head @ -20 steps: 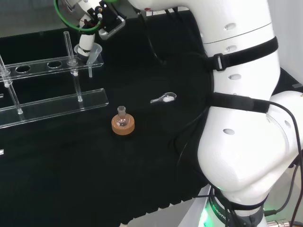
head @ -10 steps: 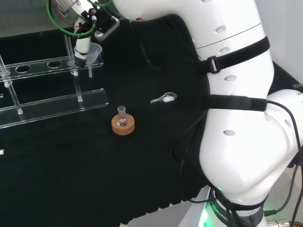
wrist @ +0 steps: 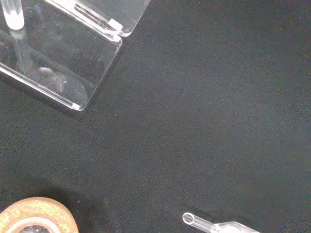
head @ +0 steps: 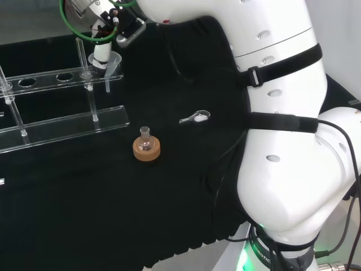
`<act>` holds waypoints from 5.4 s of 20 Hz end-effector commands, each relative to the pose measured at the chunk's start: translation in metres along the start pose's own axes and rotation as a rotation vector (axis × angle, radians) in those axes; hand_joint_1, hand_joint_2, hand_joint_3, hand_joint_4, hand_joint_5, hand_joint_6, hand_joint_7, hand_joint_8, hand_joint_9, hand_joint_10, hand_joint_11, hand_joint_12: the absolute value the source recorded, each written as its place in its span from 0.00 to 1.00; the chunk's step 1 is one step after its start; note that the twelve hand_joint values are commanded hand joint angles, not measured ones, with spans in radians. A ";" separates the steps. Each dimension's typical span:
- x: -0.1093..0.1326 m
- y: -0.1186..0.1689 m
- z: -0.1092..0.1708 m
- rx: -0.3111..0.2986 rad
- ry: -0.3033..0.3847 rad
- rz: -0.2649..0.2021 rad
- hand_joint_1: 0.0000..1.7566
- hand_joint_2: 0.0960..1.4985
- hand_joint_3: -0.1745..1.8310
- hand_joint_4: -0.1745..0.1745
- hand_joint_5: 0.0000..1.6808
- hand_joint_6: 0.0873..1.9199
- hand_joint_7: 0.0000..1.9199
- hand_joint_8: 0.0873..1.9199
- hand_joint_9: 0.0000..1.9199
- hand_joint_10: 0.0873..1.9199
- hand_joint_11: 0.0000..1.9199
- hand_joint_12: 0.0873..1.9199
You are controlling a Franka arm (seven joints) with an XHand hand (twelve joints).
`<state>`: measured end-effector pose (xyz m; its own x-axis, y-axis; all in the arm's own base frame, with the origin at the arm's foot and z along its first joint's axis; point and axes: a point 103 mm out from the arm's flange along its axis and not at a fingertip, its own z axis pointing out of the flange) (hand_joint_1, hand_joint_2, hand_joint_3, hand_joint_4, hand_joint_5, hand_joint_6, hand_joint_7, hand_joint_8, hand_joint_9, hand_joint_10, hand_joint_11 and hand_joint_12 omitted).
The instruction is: Pick up the funnel from the transparent funnel stand.
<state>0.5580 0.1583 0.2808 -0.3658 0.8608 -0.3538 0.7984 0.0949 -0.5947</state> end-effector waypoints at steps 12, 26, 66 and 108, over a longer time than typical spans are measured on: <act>0.004 -0.001 0.006 -0.003 0.006 -0.010 0.26 0.44 0.09 0.46 0.11 0.00 0.16 0.23 0.01 0.35 0.00 0.50; 0.002 -0.003 0.008 -0.011 0.030 -0.011 0.27 0.45 0.09 0.47 0.15 0.00 0.23 0.25 0.03 0.36 0.00 0.51; 0.013 -0.015 0.008 -0.049 0.133 0.066 0.32 0.49 0.10 0.51 0.28 0.00 0.37 0.22 0.12 0.31 0.00 0.56; -0.005 -0.059 -0.030 -0.181 0.234 0.060 0.37 0.50 0.11 0.59 0.40 0.00 0.50 0.21 0.22 0.26 0.00 0.63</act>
<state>0.5282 0.1596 0.3304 -0.2211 0.9508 -0.2168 0.8953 0.1097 -0.4318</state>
